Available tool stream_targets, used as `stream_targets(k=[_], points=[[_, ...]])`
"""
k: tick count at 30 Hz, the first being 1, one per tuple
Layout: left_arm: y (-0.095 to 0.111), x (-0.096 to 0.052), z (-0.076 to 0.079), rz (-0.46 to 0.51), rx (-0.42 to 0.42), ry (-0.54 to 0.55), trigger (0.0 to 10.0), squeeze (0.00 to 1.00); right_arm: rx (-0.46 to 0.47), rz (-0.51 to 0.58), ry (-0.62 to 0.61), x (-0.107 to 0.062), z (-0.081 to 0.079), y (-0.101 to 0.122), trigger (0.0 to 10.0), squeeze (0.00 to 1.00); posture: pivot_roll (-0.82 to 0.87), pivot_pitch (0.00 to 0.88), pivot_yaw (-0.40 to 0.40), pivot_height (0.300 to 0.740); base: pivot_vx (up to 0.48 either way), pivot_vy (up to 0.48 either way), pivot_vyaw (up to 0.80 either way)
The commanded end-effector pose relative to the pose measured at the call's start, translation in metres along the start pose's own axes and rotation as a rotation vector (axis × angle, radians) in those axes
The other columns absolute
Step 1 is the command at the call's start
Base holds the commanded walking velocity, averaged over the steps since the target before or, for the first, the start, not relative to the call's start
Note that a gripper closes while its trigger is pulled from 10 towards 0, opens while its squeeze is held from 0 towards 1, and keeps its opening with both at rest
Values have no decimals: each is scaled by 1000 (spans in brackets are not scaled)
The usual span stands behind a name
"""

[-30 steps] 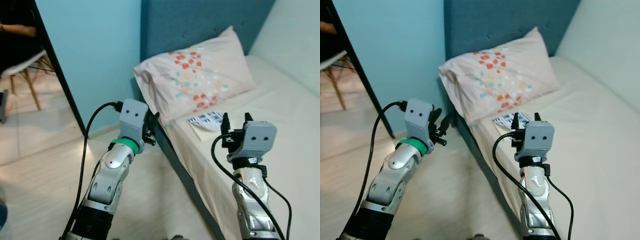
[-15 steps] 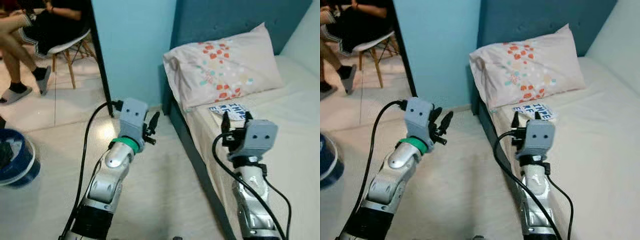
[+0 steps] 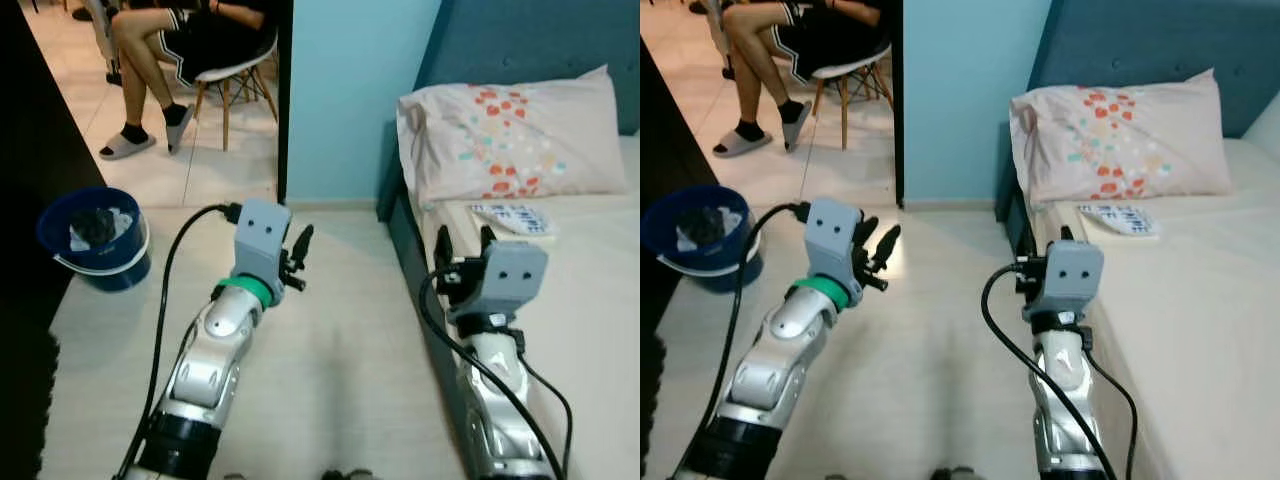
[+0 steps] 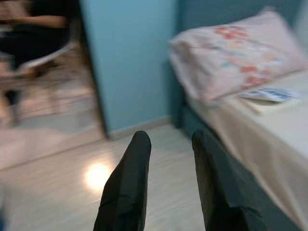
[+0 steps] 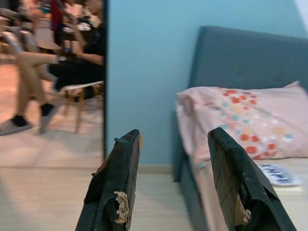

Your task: Clean up the room

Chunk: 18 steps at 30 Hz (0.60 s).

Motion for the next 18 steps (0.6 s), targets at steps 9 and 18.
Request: stream_targets(k=[9, 18], points=[[-4, -1, 3, -16, -7, -9, 10000, 0, -5, -20, -17, -2, 5, -3, 10000, 0, -9, 95, -3, 716, -312, 0, 0], [-4, 0, 3, -16, -8, -9, 10000, 0, -8, -28, -21, -2, 7, -5, 10000, 0, -10, 96, -4, 716, -311, 0, 0]])
Point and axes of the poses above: a point about 5 cm out from each wrist's last joint towards the gripper, its own x axis pointing out of the wrist towards the gripper, its own y axis along the axis of the wrist's last joint, z = x × y, the point moved 2 cm from there along x, pointing out of the wrist towards the gripper, and after that the axes turned 4 degrees about x, right-handed, at the moved point
